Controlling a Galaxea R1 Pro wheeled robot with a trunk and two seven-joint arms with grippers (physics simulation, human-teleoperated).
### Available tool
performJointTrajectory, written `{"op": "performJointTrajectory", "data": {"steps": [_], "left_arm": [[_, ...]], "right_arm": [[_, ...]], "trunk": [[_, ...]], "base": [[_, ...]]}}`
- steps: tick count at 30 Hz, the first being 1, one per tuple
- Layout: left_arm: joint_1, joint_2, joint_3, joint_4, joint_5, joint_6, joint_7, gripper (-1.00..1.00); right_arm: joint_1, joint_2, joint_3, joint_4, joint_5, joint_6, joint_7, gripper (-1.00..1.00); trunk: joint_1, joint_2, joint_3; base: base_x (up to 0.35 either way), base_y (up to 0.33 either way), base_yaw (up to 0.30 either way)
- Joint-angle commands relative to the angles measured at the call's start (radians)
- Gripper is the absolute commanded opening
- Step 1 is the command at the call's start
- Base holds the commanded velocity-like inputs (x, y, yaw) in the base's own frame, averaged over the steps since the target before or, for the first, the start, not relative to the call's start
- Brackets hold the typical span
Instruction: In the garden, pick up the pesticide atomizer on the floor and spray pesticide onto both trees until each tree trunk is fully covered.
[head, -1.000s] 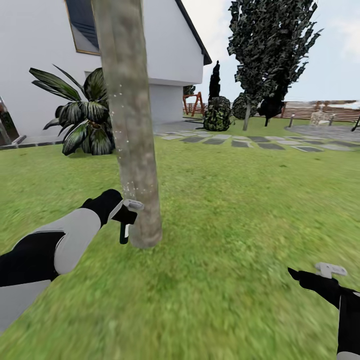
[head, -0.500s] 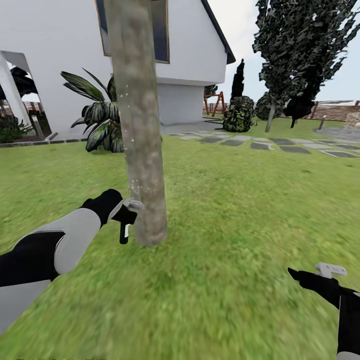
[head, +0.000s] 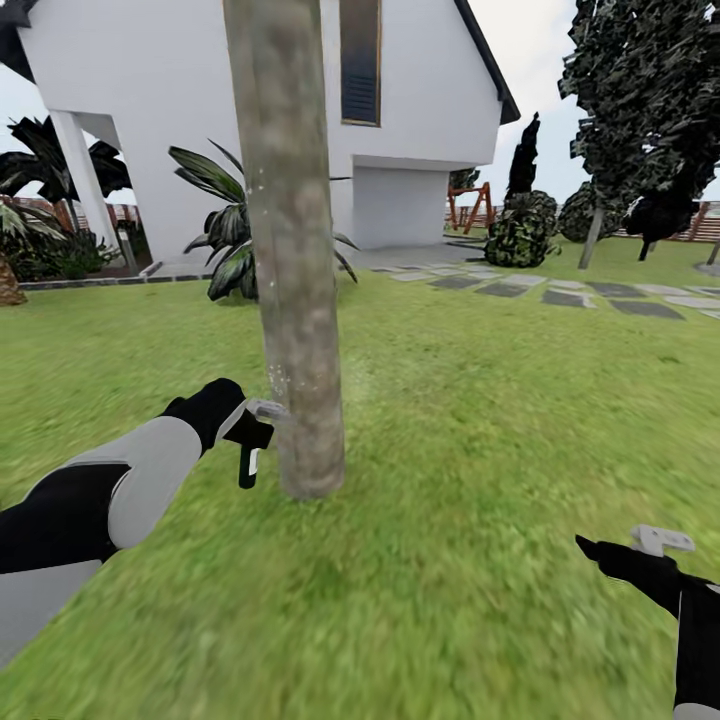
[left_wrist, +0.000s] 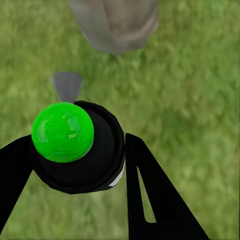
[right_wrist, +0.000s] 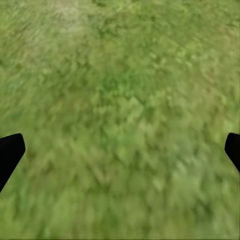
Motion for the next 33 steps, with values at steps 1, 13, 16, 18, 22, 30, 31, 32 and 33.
{"op": "performJointTrajectory", "data": {"steps": [1, 13, 16, 18, 22, 30, 31, 32, 33], "left_arm": [[0.000, 0.000, 0.000, 0.000, 0.000, 0.000, 0.000, -1.00], [0.027, 0.000, 0.000, -0.001, 0.000, 0.000, 0.000, -1.00], [0.028, 0.001, 0.000, -0.002, 0.000, 0.000, 0.000, -1.00], [0.034, 0.001, 0.001, -0.002, 0.000, 0.000, 0.000, -1.00], [0.046, 0.002, 0.001, -0.002, 0.000, 0.000, 0.000, -1.00], [0.048, 0.021, 0.004, -0.009, 0.000, 0.003, 0.002, -1.00], [0.048, 0.022, 0.004, -0.009, 0.000, 0.003, 0.002, -1.00], [0.048, 0.023, 0.004, -0.009, 0.000, 0.003, 0.002, -1.00], [0.048, 0.024, 0.003, -0.009, 0.000, 0.003, 0.002, -1.00]], "right_arm": [[0.000, 0.000, 0.000, 0.000, 0.000, 0.000, 0.000, 1.00], [0.000, 0.000, 0.000, 0.000, 0.000, -0.001, 0.000, 1.00], [0.000, 0.000, 0.000, 0.000, 0.000, 0.000, 0.000, 1.00], [0.000, 0.000, 0.000, 0.000, 0.000, 0.000, 0.000, 1.00], [0.000, 0.000, 0.000, 0.000, 0.000, 0.000, 0.000, 1.00], [0.000, 0.000, 0.000, 0.000, 0.000, -0.001, 0.000, 1.00], [0.000, 0.000, 0.000, 0.000, 0.000, -0.001, 0.000, 1.00], [0.001, 0.000, 0.000, 0.000, 0.000, -0.001, 0.000, 1.00], [0.000, 0.000, 0.000, 0.000, 0.000, 0.000, 0.000, 1.00]], "trunk": [[0.000, 0.000, 0.000], [0.000, 0.000, 0.000], [0.000, 0.000, 0.000], [0.000, 0.000, 0.000], [0.000, 0.000, 0.000], [0.000, 0.000, 0.000], [0.000, 0.000, 0.000], [0.000, 0.000, 0.000], [0.000, 0.000, 0.000]], "base": [[0.071, -0.298, 0.157], [0.009, -0.296, 0.023], [0.000, -0.097, -0.173], [0.000, -0.014, -0.223], [-0.079, -0.003, -0.050], [-0.074, 0.008, -0.001], [-0.145, 0.123, 0.000], [-0.195, 0.169, 0.000], [-0.221, 0.195, 0.000]]}}
